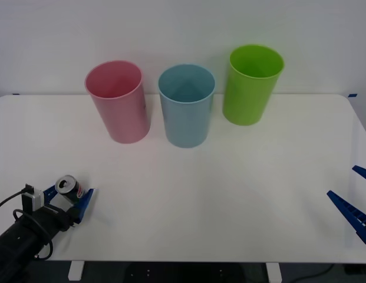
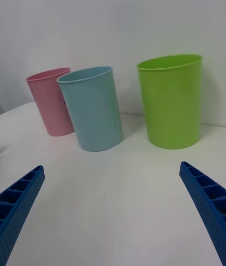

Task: Grasp the object on the table and drop it into the matching bin: aluminum can to the light blue bin, PET bottle to the pink bin.

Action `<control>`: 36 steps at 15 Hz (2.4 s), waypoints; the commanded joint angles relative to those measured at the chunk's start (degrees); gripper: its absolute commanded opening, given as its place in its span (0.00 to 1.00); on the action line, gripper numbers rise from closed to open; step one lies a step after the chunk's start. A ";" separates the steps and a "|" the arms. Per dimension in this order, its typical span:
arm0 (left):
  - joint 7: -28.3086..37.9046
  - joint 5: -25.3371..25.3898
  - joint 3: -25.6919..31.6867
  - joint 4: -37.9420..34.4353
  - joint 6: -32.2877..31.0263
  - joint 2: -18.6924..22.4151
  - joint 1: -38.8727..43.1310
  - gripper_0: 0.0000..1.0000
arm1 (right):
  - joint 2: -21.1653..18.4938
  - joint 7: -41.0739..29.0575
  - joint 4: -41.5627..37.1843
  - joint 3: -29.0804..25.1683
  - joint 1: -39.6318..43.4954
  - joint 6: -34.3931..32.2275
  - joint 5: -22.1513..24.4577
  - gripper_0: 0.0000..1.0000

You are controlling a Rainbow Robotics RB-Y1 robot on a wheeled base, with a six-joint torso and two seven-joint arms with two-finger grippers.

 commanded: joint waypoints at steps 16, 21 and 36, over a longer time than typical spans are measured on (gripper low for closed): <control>1.56 4.43 1.22 -4.68 -5.10 0.09 1.08 0.00 | 0.00 0.00 0.00 0.00 0.00 0.00 0.00 1.00; 2.08 8.91 -0.71 -12.15 -5.02 0.09 3.72 0.00 | 0.00 0.00 0.00 0.00 0.00 0.00 0.00 1.00; 9.20 13.22 -12.23 -39.58 15.02 0.09 9.26 0.00 | 0.00 0.00 0.00 0.00 0.00 0.00 0.00 1.00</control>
